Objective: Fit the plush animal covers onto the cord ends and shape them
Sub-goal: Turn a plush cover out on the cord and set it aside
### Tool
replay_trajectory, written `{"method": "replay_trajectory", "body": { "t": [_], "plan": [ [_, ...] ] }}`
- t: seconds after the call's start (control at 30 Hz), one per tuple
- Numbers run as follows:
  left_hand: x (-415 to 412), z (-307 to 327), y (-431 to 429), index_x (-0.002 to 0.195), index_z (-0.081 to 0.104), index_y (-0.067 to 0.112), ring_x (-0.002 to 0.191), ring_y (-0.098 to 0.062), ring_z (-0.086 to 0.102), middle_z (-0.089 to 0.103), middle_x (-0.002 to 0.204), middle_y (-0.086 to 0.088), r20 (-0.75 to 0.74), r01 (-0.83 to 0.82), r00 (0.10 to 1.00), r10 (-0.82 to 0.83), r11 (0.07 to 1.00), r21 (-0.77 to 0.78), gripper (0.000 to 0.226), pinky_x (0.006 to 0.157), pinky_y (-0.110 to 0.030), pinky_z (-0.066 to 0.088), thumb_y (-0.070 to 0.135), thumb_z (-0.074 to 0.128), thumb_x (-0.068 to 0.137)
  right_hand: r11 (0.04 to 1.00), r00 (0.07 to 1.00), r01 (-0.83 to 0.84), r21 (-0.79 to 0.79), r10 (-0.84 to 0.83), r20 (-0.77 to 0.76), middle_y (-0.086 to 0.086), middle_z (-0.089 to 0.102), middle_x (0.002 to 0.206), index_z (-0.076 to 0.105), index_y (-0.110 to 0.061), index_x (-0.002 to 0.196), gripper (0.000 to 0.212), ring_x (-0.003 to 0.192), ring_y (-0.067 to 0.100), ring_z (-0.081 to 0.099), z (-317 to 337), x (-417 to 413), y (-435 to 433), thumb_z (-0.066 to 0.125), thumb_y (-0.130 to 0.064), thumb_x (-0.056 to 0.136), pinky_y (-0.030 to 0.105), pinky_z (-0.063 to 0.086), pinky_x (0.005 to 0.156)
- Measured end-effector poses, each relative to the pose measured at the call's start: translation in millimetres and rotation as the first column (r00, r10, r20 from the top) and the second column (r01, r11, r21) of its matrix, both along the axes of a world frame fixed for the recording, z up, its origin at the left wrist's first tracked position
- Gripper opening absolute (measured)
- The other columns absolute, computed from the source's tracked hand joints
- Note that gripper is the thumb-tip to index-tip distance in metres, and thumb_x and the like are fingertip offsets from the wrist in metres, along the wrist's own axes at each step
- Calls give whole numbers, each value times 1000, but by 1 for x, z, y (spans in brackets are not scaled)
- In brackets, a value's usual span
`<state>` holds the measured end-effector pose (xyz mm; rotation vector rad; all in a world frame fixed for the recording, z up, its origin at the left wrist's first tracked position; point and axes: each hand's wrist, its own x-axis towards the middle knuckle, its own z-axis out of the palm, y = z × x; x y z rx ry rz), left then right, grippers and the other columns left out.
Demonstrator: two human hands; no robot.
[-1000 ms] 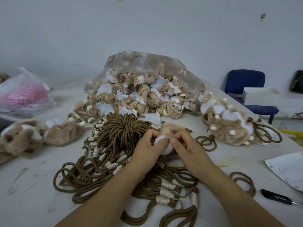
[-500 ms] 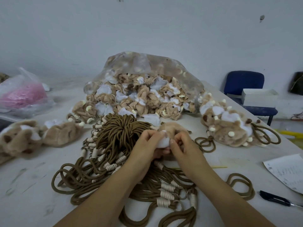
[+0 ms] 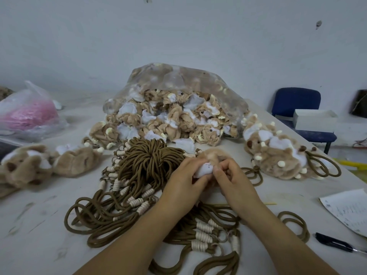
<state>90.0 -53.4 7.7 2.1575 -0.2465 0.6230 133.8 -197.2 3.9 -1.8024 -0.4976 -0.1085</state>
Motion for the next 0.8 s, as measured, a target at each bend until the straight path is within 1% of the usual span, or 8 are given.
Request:
{"method": "replay_trajectory", "body": {
  "t": [0.1, 0.23, 0.3, 0.43, 0.53, 0.63, 0.7, 0.8],
  "plan": [
    [1, -1, 2, 116, 64, 20, 96, 4, 51, 59, 108, 10, 7, -76, 997, 77, 997, -4, 22, 80, -7, 41, 21, 62, 93, 996, 998, -37, -83, 40, 42, -13, 53, 64, 52, -24, 79, 18, 55, 0, 45, -1, -3, 2, 53, -31, 95, 14, 38, 52],
    [2, -1, 3, 103, 56, 25, 81, -3, 54, 57, 95, 11, -21, -162, 986, 163, 986, 43, 14, 71, -31, 50, 33, 58, 93, 976, 991, -98, -193, 114, 76, -19, 48, 59, 48, -27, 79, 18, 53, -1, 40, -1, -7, 4, 50, -31, 96, 15, 36, 51],
    [1, -1, 4, 96, 50, 30, 75, -4, 55, 56, 88, 10, -55, -205, 977, 208, 977, 63, 14, 67, -36, 51, 43, 55, 92, 971, 985, -126, -205, 147, 88, -19, 48, 59, 48, -26, 80, 18, 52, -1, 40, -1, -9, 5, 49, -30, 97, 13, 36, 51],
    [1, -4, 3, 84, 42, 30, 67, -7, 55, 57, 77, 7, -119, -243, 964, 237, 970, -33, 24, 59, -34, 49, 50, 54, 90, 979, 985, -100, -181, 123, 122, -20, 49, 58, 48, -26, 80, 17, 51, -1, 41, 3, -12, 7, 49, -30, 96, 13, 37, 51],
    [5, -7, 3, 80, 41, 26, 56, -2, 48, 54, 72, 5, -145, -242, 965, 220, 958, -156, 23, 47, -19, 40, 41, 54, 92, 982, 976, -54, -179, 90, 199, -17, 52, 63, 49, -29, 83, 14, 54, 1, 44, 3, -13, 9, 49, -33, 96, 16, 38, 52],
    [6, -10, 4, 78, 41, 24, 50, 3, 44, 48, 67, 6, -143, -245, 967, 211, 927, -285, 23, 43, -14, 36, 35, 53, 94, 981, 949, 39, -191, 23, 315, -17, 47, 88, 53, -26, 95, 3, 78, 2, 49, 1, -11, 8, 55, -26, 93, 18, 43, 70],
    [7, -11, 5, 79, 43, 23, 51, 2, 44, 48, 69, 5, -161, -230, 970, 185, 912, -341, 23, 44, -15, 36, 37, 51, 95, 978, 933, 85, -190, -11, 360, -19, 37, 106, 52, -25, 105, 18, 99, 9, 48, -2, -9, 8, 61, -25, 90, 22, 43, 87],
    [7, -10, 4, 80, 44, 23, 53, 3, 45, 49, 71, 6, -218, -201, 968, 126, 909, -366, 25, 50, -17, 38, 41, 52, 95, 981, 953, 44, -189, 15, 303, -27, 31, 110, 43, -35, 109, 33, 104, 8, 47, -5, -11, 12, 66, -31, 85, 20, 46, 86]
  ]
}}
